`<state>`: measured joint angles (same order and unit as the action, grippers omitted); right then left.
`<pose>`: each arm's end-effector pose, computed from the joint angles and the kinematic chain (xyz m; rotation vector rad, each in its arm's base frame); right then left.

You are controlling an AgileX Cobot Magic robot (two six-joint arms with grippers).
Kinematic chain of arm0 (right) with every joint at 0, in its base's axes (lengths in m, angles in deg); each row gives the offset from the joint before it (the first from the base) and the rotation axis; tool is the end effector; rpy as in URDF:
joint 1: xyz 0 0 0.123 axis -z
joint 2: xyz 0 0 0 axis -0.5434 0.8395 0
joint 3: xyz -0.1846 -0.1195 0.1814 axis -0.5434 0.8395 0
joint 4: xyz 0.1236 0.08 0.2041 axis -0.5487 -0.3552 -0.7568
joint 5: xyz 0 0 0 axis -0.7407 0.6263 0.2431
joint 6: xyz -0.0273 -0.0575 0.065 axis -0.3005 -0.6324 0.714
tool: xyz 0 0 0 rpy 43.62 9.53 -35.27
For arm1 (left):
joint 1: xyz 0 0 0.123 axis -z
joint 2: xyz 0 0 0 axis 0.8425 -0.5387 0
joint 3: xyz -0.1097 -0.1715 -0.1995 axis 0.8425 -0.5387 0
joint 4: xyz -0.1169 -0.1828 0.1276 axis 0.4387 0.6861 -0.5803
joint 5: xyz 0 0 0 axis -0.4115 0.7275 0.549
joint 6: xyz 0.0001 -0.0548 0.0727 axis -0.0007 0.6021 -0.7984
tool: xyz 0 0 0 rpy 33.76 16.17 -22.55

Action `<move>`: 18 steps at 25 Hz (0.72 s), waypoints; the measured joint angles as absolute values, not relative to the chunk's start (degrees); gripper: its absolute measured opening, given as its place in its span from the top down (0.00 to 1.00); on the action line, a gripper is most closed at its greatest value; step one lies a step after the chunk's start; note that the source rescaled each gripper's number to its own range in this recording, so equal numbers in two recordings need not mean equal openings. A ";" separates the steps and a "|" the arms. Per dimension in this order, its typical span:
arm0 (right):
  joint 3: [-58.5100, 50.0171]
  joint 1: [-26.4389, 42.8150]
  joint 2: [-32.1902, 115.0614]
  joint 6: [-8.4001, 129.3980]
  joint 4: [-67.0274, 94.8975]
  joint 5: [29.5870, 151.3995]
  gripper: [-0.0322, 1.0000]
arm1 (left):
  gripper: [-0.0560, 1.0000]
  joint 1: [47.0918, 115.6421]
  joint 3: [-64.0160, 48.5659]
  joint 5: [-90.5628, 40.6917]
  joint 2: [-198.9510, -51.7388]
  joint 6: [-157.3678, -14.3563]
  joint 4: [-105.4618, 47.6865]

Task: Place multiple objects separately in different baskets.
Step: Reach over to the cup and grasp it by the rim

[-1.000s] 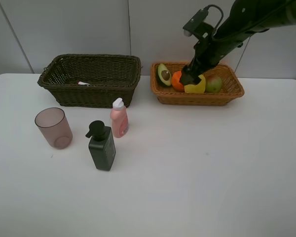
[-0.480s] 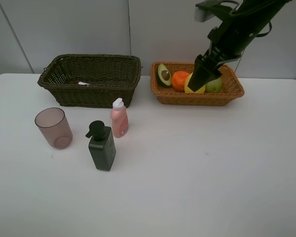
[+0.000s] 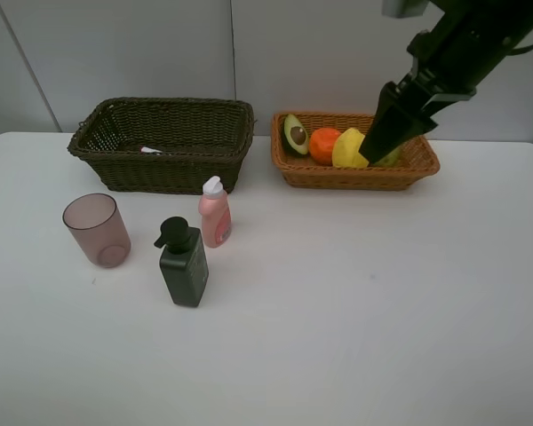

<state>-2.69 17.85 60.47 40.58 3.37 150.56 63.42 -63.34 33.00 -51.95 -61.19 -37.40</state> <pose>0.3024 0.1093 0.3034 -1.2696 2.5405 0.3632 0.0013 -0.0071 0.2532 0.2873 2.1174 -0.0715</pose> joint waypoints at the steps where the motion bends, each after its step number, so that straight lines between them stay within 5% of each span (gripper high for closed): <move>1: -0.98 18.33 59.22 40.58 3.32 150.61 0.00 | 0.11 63.42 -63.34 33.00 -51.95 -61.19 -37.40; 18: 29.08 19.14 22.00 61.68 19.40 144.06 0.00 | 0.11 63.42 -63.34 33.00 -51.95 -61.19 -37.40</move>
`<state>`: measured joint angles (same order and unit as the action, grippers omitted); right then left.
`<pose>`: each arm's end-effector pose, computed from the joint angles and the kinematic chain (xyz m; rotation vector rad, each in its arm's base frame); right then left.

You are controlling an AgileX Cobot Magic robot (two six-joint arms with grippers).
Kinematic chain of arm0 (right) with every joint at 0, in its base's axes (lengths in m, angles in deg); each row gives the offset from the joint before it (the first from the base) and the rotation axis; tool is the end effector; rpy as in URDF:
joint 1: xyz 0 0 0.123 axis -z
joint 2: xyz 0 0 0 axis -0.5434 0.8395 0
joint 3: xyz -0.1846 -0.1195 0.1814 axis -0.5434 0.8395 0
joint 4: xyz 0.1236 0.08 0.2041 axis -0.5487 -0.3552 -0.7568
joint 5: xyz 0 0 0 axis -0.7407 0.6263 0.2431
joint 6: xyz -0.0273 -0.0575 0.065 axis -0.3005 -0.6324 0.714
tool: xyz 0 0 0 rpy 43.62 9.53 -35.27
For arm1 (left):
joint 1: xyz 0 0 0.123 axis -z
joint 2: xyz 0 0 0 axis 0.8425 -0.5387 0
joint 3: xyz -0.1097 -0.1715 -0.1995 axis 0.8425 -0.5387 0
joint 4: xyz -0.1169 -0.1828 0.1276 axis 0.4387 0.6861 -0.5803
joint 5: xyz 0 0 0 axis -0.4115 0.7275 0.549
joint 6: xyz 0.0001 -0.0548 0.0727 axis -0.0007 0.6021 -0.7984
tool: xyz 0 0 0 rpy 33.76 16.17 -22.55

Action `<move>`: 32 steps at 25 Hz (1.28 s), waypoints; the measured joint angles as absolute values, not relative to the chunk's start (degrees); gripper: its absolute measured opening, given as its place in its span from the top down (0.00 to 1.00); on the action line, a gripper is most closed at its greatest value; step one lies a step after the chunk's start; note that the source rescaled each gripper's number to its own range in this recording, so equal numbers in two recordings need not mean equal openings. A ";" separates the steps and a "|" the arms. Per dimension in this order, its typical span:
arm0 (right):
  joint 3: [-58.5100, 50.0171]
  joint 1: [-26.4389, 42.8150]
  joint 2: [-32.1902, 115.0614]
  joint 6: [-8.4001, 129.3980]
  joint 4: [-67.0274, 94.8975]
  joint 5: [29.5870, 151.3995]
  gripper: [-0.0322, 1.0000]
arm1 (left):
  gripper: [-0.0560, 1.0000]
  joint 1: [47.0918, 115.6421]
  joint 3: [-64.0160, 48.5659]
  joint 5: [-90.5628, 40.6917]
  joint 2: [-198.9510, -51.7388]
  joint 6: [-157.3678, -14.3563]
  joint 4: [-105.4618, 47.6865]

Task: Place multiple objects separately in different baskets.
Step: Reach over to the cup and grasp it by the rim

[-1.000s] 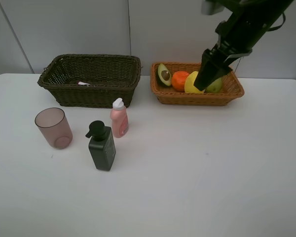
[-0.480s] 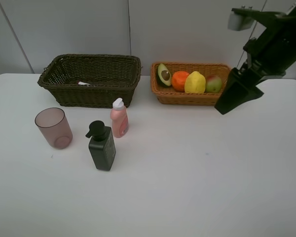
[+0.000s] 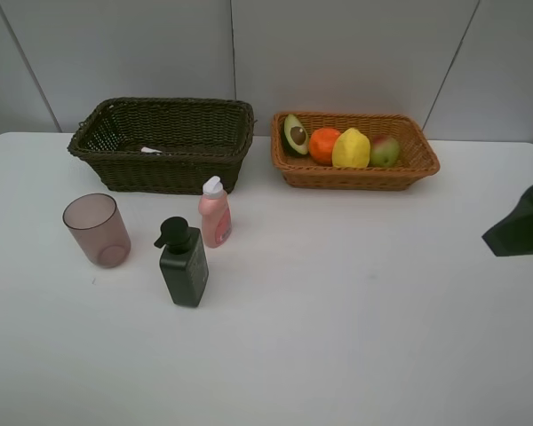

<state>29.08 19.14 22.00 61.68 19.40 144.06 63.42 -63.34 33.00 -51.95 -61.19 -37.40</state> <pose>0.1490 0.0401 0.3051 -0.8072 2.5734 0.0149 0.0013 -0.0071 0.2532 0.2873 2.1174 -0.0715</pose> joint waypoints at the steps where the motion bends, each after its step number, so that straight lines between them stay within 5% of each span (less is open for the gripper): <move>1: 30.29 19.14 18.99 62.53 19.52 143.41 0.00 | 0.11 63.42 -63.34 33.00 -51.95 -61.19 -37.40; 17: 45.17 19.09 -17.25 88.33 31.96 140.30 0.00 | 0.11 63.42 -63.34 33.00 -51.95 -61.19 -37.40; 32: 46.30 19.15 -31.91 89.98 32.42 140.73 0.00 | 0.11 63.42 -63.34 33.00 -51.95 -61.19 -37.40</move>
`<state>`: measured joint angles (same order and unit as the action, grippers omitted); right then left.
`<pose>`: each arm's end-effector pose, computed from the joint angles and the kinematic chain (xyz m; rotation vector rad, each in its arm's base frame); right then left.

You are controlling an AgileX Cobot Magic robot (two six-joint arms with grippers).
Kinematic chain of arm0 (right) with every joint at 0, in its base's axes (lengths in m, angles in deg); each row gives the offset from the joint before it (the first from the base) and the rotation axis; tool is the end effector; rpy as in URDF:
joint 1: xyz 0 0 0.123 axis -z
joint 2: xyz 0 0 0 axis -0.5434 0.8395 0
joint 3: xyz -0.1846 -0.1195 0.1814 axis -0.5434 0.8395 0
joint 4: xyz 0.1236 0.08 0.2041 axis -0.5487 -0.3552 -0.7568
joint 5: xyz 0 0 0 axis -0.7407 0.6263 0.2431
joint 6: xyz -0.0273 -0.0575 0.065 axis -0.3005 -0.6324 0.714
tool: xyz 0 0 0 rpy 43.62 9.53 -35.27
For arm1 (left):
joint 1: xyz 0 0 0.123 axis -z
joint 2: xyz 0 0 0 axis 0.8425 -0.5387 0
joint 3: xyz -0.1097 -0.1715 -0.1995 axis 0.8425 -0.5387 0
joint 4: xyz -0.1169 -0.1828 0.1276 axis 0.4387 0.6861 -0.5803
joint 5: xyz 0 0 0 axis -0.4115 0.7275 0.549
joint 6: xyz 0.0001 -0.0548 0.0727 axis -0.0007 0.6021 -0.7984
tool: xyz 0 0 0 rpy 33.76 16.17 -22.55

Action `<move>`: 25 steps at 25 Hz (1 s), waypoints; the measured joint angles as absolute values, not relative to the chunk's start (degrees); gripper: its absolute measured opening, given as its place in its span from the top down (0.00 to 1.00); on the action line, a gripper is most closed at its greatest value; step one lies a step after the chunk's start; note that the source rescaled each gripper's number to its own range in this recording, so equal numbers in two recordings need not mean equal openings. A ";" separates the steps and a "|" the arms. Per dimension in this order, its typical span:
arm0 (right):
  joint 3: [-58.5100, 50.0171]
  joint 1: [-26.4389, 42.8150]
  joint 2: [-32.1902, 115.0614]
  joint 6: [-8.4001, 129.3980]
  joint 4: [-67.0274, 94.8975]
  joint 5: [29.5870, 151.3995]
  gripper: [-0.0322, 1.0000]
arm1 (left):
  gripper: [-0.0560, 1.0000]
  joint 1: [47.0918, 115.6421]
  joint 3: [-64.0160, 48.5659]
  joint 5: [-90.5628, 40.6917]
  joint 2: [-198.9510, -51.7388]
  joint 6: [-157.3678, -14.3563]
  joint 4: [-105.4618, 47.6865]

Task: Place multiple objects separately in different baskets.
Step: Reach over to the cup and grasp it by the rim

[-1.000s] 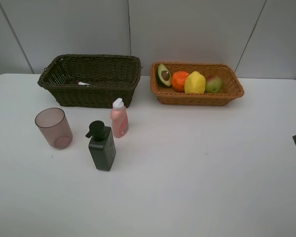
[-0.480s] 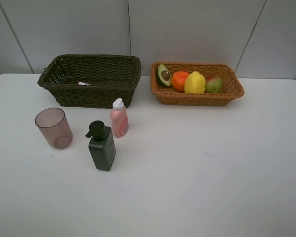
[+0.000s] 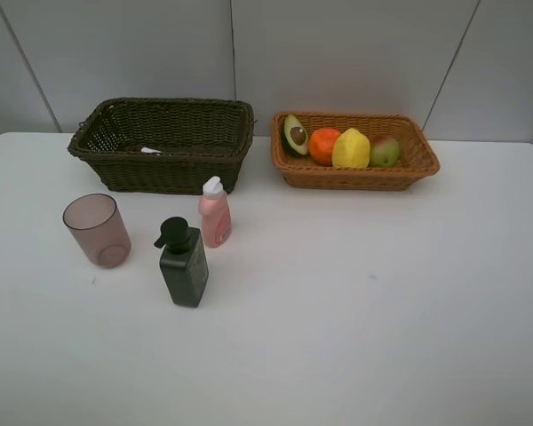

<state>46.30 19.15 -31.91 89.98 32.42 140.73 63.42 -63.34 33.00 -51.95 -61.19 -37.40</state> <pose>-0.0037 -0.0157 0.2850 -0.1159 1.9838 0.0105 0.0013 -0.0071 0.2532 0.2873 2.1174 -0.0715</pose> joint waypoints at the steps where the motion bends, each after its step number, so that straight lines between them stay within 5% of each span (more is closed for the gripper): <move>1: 46.30 19.34 -31.91 89.98 32.42 140.73 0.00 | 0.11 63.42 -63.34 33.00 -51.95 -61.19 -37.40; 25: 46.30 39.30 -31.91 76.49 22.46 140.73 0.00 | 0.11 63.42 -63.34 33.00 -51.95 -61.19 -37.40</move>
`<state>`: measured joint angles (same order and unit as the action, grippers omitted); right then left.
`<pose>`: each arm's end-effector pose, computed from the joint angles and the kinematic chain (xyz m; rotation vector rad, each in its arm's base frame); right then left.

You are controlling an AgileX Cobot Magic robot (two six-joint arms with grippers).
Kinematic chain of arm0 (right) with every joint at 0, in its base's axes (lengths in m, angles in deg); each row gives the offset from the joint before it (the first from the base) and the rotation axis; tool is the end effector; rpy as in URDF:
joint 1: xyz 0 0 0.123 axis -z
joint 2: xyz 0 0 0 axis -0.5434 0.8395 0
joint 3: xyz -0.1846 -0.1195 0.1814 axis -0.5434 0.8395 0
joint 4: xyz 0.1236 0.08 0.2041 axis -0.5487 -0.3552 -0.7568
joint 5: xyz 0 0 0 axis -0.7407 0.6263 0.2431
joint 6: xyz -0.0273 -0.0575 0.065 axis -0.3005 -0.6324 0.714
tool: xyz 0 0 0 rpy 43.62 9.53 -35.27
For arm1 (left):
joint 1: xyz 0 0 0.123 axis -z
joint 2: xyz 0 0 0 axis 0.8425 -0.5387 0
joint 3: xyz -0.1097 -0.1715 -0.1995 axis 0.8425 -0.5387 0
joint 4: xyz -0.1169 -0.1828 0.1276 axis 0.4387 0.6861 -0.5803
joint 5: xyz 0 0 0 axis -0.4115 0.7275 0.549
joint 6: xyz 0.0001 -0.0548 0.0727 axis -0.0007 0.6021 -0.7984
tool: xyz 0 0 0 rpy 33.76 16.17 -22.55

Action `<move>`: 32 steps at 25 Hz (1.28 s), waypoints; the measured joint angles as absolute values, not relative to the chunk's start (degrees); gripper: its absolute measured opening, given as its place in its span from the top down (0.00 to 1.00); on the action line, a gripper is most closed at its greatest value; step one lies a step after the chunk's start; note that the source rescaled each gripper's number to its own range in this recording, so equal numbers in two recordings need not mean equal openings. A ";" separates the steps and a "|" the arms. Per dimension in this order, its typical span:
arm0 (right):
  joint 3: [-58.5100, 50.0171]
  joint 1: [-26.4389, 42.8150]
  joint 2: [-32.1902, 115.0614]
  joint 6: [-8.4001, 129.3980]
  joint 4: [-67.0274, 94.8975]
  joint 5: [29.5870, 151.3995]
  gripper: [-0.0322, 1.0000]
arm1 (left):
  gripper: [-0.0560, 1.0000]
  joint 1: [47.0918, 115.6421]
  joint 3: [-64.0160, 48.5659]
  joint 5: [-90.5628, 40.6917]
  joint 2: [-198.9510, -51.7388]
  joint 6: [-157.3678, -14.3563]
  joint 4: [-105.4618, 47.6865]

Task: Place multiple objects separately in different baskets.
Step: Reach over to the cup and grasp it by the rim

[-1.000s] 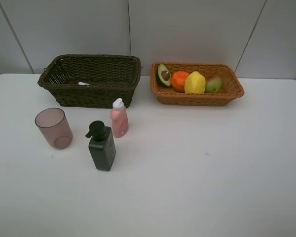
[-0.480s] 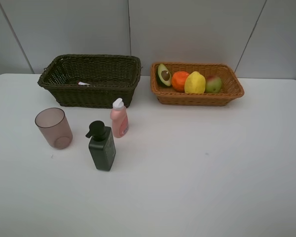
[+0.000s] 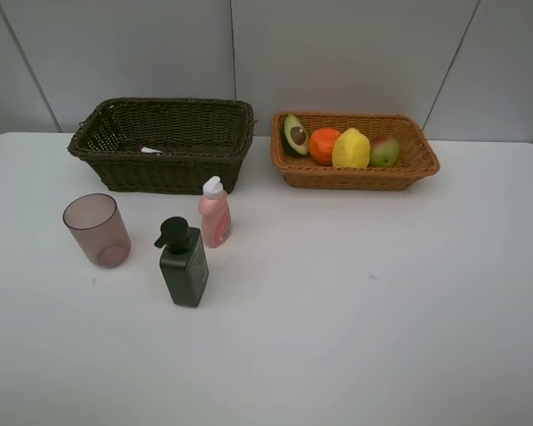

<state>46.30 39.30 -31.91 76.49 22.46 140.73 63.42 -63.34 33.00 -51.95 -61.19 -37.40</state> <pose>-0.0066 -0.0001 0.2839 -0.0081 2.0040 -0.1614 0.0013 -0.0071 0.2532 0.2873 2.1174 -0.0715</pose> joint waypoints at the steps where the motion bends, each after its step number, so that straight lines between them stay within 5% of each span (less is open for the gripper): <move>1: 46.30 39.64 -31.91 76.42 22.46 140.73 0.00 | 0.11 63.42 -63.34 33.00 -51.95 -61.19 -37.40; 32: 46.30 39.72 -31.91 76.31 22.44 140.73 0.00 | 0.11 63.42 -63.34 33.00 -51.95 -61.19 -37.40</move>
<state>46.30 39.72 -31.91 76.31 22.44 140.73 63.42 -63.34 33.00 -51.95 -61.19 -37.40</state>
